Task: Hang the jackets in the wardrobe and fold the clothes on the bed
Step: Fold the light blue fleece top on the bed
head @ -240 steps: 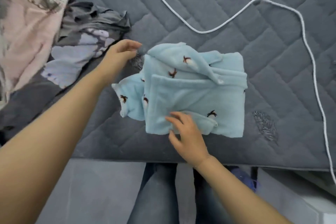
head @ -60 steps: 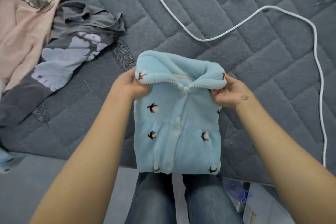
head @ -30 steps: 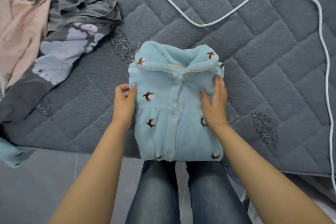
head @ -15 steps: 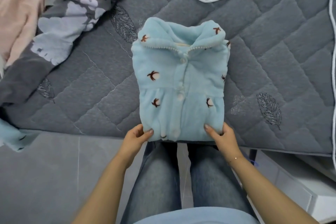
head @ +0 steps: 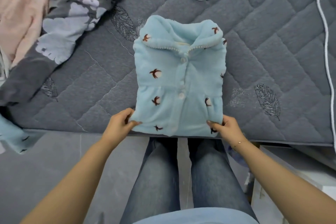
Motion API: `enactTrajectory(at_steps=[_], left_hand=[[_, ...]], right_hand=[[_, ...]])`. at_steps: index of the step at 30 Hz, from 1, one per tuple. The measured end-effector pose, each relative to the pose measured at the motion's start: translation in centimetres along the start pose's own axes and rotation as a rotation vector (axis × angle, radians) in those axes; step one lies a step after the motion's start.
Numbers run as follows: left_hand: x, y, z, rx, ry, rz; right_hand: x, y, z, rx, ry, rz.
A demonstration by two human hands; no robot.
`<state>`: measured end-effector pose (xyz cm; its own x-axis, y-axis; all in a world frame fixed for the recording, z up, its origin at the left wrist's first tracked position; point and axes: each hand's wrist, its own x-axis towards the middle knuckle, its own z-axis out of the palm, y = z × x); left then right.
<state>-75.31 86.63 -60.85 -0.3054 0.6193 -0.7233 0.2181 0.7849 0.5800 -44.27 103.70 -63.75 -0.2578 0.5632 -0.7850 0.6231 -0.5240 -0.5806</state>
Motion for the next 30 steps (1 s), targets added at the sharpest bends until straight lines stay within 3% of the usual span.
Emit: enactTrajectory(at_steps=[5, 9, 12, 15, 18, 21, 23, 26, 30], left_hand=[[2.5, 1.8, -1.1, -0.420, -0.173, -0.129], [6.5, 6.0, -0.6, -0.694, -0.022, -0.135], [9.2, 8.3, 2.1, -0.474, 0.190, -0.185], [10.4, 8.2, 3.5, -0.262, 0.436, -0.177], [11.0, 7.2, 3.3, -0.262, 0.460, -0.150], [10.8, 6.5, 2.1, -0.563, 0.350, -0.164], [10.0, 6.1, 1.5, -0.731, 0.161, -0.206], [9.3, 5.8, 2.4, -0.824, -0.117, -0.214], [7.9, 6.8, 4.5, -0.938, -0.123, -0.250]], right_hand=[[0.6, -1.7, -1.1, 0.198, -0.009, 0.102], [2.8, -6.6, -0.1, 0.390, 0.163, 0.031], [5.1, -8.6, 2.3, 0.260, 0.331, -0.076], [7.0, -8.4, 3.6, 0.121, 0.534, -0.065], [8.2, -8.0, 3.6, -0.002, 0.608, -0.025], [8.5, -8.1, 2.7, 0.209, 0.492, -0.010], [8.3, -7.8, 1.6, 0.372, 0.286, 0.030], [7.9, -7.4, 0.1, 0.352, -0.064, 0.098], [7.8, -8.8, -1.2, 0.291, -0.228, 0.039]])
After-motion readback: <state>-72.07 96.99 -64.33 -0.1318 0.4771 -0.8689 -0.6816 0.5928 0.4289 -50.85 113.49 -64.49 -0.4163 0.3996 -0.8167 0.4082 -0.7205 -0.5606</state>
